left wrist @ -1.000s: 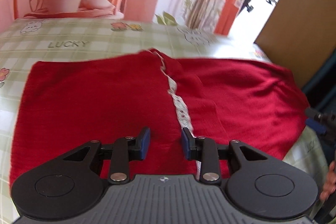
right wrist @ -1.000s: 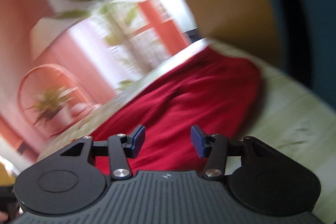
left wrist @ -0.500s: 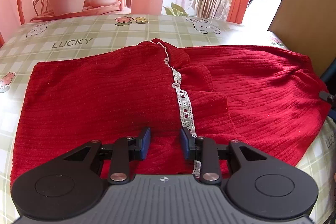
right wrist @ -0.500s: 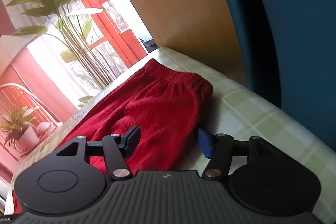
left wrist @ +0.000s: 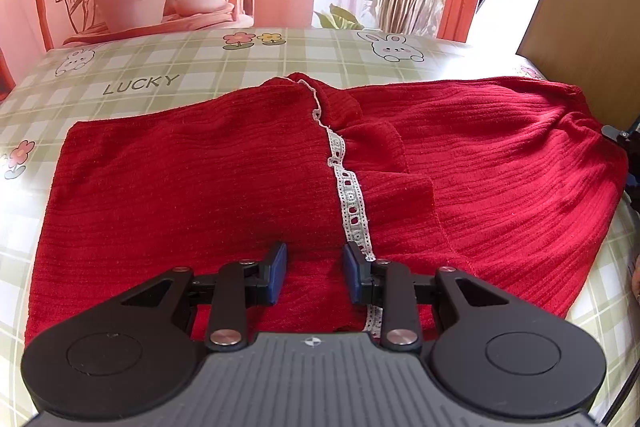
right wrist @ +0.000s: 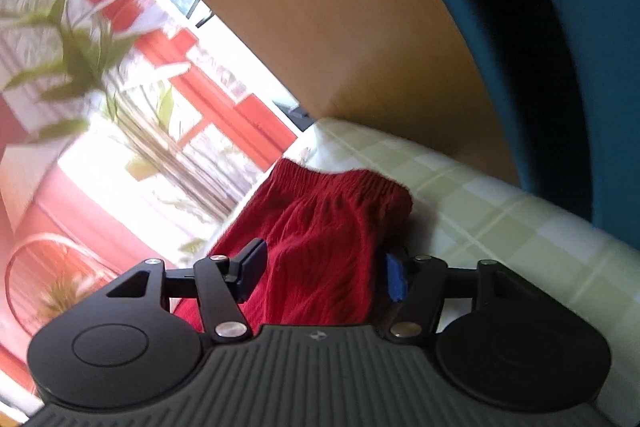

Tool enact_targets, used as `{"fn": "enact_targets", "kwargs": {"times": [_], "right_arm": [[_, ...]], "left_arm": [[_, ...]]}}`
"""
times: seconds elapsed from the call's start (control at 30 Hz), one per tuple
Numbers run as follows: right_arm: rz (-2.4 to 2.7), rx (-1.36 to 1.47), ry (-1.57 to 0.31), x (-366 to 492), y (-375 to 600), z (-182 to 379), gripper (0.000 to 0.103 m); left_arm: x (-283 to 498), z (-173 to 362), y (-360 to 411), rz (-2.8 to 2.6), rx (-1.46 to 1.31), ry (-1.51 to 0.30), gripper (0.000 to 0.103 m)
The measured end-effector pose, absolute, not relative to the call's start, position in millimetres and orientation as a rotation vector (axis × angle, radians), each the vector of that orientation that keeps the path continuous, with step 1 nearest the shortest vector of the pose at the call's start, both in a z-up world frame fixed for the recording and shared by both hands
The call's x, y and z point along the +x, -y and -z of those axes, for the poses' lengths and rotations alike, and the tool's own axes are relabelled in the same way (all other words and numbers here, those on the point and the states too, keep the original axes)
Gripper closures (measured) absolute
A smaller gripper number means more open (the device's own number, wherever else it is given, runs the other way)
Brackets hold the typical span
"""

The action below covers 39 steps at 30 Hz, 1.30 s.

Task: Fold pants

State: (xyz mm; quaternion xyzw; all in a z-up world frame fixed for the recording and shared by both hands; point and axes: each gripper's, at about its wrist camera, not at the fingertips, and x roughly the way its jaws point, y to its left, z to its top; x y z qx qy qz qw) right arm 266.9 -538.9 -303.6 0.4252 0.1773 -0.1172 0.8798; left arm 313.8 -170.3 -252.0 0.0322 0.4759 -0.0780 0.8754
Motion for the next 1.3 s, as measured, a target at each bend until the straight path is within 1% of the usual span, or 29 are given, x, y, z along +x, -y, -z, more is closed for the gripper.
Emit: {"fn": "enact_targets", "kwargs": {"times": [0.03, 0.07, 0.1, 0.13, 0.3, 0.43, 0.47, 0.53, 0.57, 0.6, 0.63, 0.73, 0.93, 1.07, 1.17, 1.3], "right_arm": [[0.245, 0.877, -0.373, 269.6, 538.5, 303.7, 0.046], [0.247, 0.865, -0.383, 272.3, 537.5, 303.6, 0.064], [0.248, 0.856, -0.401, 275.0, 536.7, 304.2, 0.076], [0.243, 0.851, -0.412, 275.2, 537.1, 304.8, 0.09], [0.183, 0.863, -0.293, 258.1, 535.3, 292.0, 0.089], [0.205, 0.822, -0.356, 268.6, 539.4, 295.1, 0.072], [0.217, 0.83, -0.369, 270.7, 541.5, 299.5, 0.069], [0.235, 0.855, -0.383, 272.1, 545.8, 308.0, 0.069], [0.228, 0.876, -0.377, 271.4, 547.6, 311.6, 0.071], [0.227, 0.887, -0.369, 269.9, 548.4, 313.5, 0.075], [0.227, 0.887, -0.364, 268.2, 548.4, 313.2, 0.085], [0.212, 0.875, -0.314, 259.8, 545.9, 302.7, 0.088], [0.118, 0.782, -0.202, 247.5, 530.3, 257.1, 0.089], [0.055, 0.74, -0.231, 257.0, 515.8, 241.9, 0.089], [0.024, 0.715, -0.256, 264.3, 502.5, 235.0, 0.089], [-0.042, 0.681, -0.274, 268.4, 479.6, 219.8, 0.089]], "left_arm": [[313.3, 252.0, 171.3, 0.159, 0.07, -0.992, 0.07], [313.2, 252.2, 172.5, 0.155, 0.074, -0.99, 0.07], [313.0, 252.4, 173.7, 0.151, 0.077, -0.988, 0.07], [313.0, 252.5, 174.7, 0.147, 0.081, -0.987, 0.07], [312.0, 252.7, 175.2, 0.142, 0.088, -0.979, 0.07], [311.3, 251.9, 174.8, 0.137, 0.089, -0.979, 0.07], [311.1, 251.6, 174.6, 0.136, 0.087, -0.98, 0.07], [310.9, 251.1, 174.7, 0.133, 0.087, -0.981, 0.07], [310.9, 250.9, 175.3, 0.131, 0.089, -0.981, 0.07], [310.7, 250.8, 176.2, 0.13, 0.094, -0.981, 0.071], [310.8, 250.6, 177.3, 0.13, 0.1, -0.98, 0.071], [310.6, 250.4, 180.6, 0.131, 0.122, -0.977, 0.071], [312.3, 250.9, 185.5, 0.128, 0.14, -0.977, 0.071], [313.5, 248.8, 180.0, 0.139, 0.116, -0.993, 0.071], [316.0, 241.3, 165.9, 0.168, 0.04, -1.005, 0.07], [314.0, 220.5, 142.0, 0.182, -0.011, -0.959, 0.069]]}}
